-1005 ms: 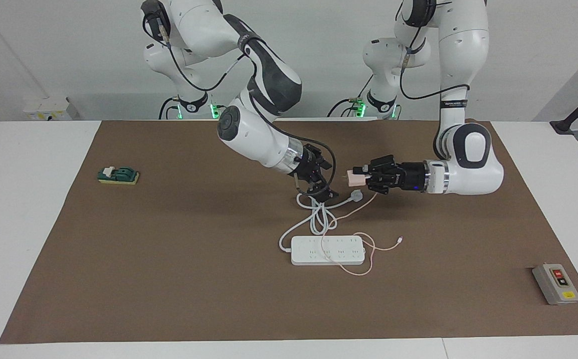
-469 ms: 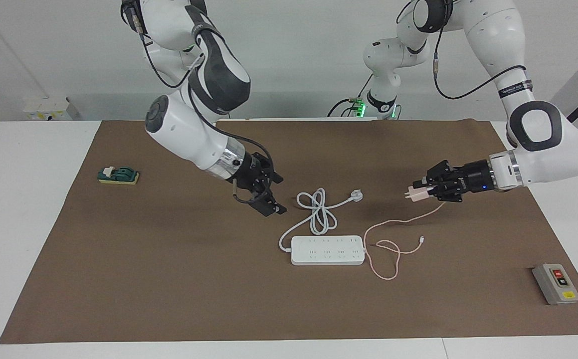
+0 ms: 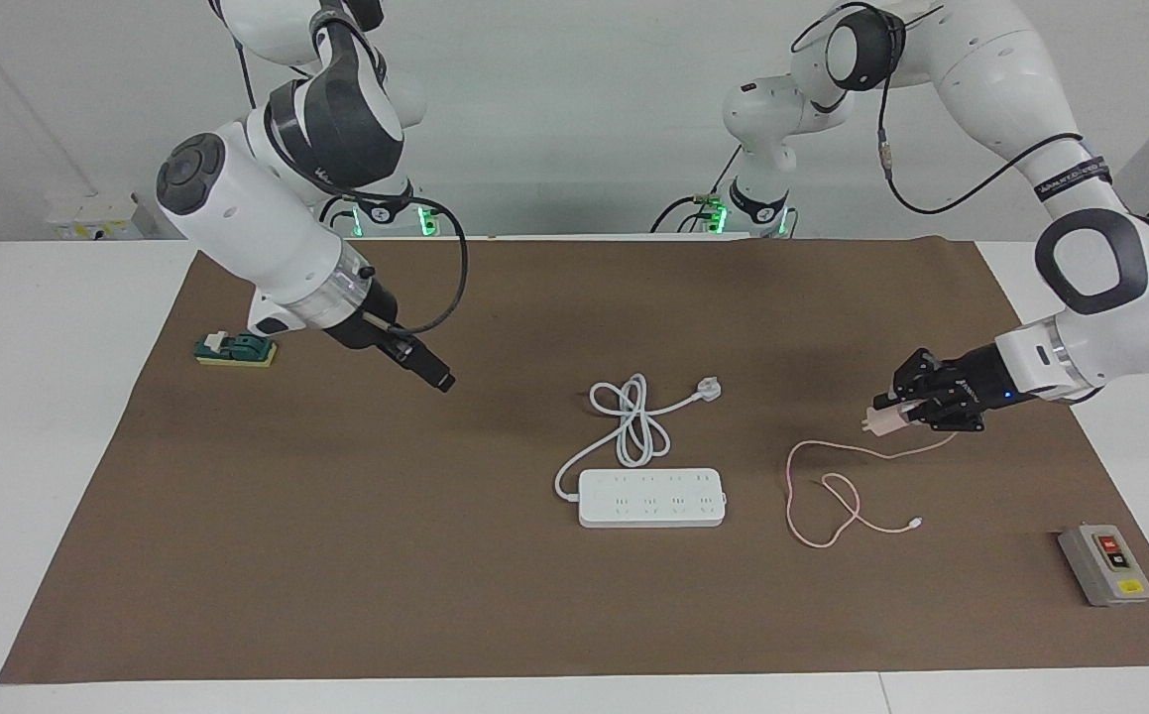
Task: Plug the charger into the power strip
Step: 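Carry the charger to the strip socket while the right gripper withdraws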
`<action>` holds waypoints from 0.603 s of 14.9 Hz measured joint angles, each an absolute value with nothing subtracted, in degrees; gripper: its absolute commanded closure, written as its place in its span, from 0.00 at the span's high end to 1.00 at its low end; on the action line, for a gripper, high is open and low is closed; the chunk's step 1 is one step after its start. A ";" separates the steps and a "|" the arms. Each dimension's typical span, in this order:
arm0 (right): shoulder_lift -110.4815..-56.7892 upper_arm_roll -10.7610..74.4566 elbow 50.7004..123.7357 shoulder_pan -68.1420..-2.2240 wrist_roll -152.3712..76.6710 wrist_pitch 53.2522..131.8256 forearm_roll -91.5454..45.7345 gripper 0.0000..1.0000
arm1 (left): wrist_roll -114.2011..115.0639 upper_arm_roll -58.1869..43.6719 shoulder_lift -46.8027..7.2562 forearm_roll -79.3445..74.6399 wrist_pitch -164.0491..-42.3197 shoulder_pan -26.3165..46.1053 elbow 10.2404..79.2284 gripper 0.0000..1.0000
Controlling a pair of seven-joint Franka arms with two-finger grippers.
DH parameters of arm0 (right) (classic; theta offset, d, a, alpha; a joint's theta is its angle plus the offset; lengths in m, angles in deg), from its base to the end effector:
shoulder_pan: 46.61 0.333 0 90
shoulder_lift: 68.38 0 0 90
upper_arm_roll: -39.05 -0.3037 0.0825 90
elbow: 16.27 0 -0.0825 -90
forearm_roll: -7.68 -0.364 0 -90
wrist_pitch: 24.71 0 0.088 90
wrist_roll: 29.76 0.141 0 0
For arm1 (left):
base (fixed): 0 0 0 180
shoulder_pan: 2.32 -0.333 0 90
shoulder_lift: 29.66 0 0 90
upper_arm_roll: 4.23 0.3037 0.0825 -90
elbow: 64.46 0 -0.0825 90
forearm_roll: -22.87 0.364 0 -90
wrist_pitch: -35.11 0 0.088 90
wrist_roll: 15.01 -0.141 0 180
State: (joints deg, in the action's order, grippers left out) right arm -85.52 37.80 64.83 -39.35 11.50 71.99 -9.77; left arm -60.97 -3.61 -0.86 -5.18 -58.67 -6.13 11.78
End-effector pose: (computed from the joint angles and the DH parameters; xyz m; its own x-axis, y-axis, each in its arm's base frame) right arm 0.6131 0.1294 0.4913 0.8108 -0.5407 -0.2241 -0.5817 -0.7868 -0.2064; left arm 0.6574 -0.0139 0.4041 0.8125 -0.5537 0.1823 -0.5685 -0.6833 0.4581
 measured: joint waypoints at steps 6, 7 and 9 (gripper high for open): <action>-81.67 37.85 65.12 -42.33 -20.45 69.57 3.31 1.00 | -66.74 -3.93 -0.47 5.62 -71.78 5.74 11.64 0.00; -80.72 37.87 65.33 -43.35 -23.95 68.32 3.79 1.00 | -67.67 -3.94 -0.46 6.89 -71.93 6.66 11.65 0.00; -78.23 37.88 66.11 -45.31 -28.49 64.69 4.43 1.00 | -70.62 -3.95 -0.31 9.77 -72.26 8.35 11.73 0.00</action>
State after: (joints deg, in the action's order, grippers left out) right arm -78.23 37.88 66.11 -45.31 -28.49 64.69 4.43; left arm -70.62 -3.95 -0.31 9.77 -72.26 8.35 11.73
